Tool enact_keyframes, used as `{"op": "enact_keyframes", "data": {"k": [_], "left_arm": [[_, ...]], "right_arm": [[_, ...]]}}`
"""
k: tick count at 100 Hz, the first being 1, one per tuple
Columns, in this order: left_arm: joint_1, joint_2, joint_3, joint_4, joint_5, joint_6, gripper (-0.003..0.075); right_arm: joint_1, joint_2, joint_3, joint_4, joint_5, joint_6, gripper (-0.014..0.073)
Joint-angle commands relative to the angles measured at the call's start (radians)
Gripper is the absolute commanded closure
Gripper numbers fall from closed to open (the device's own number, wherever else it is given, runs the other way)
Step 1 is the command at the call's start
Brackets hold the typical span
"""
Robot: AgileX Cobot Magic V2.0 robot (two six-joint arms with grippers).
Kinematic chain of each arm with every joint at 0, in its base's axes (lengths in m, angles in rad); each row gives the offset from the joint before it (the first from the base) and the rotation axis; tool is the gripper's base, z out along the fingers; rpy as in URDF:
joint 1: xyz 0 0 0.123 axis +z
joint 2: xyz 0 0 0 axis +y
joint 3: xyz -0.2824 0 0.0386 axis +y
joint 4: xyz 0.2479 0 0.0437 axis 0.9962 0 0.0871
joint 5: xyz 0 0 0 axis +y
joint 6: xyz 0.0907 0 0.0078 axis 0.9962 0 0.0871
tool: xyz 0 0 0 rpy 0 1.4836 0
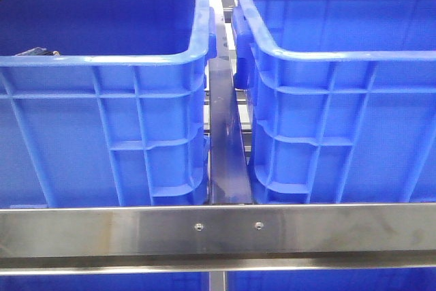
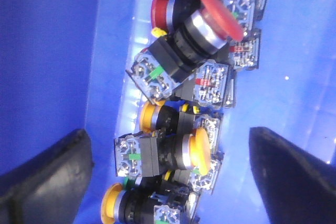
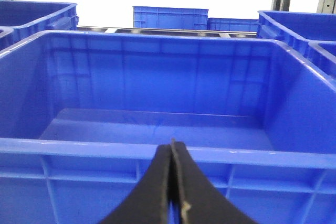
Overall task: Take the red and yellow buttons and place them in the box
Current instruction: 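Close the left gripper on the red mushroom-cap button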
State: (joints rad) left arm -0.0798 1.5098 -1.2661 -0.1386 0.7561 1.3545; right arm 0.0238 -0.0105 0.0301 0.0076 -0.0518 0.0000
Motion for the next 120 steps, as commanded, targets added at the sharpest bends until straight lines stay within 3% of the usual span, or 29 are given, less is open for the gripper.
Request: {"op": "enact_keyframes", "data": {"k": [1,13,35,77,120], "left_arm": [[-0.006,-0.032,-0.035,-0.069,-0.041,-0.001,0.0175],[-0.006,-0.029,-0.035,-0.098,-0.05,0.006,0.0175],[-0.006,0.016,-0.035,-0.1,-0.065,0.203,0.0175],[-0.006,0.076,-0.036,-0.1,-0.096,0.387,0.0175],[-0.012,0.159,-0.142,-0.102,-0.068,0.394,0.0175]], "right_arm": [[0.001,-0.02,-0.003,-0.001,-0.084,0.0,0.066],[0.001,-0.02,-0.003,-0.001,-0.084,0.0,0.066],[0.001,-0.02,-0.003,-0.001,-0.084,0.0,0.066],[0.001,-0.02,-0.003,-0.001,-0.084,0.0,0.066],[0.001,-0.02,-0.003,-0.001,-0.084,0.0,0.066]]}}
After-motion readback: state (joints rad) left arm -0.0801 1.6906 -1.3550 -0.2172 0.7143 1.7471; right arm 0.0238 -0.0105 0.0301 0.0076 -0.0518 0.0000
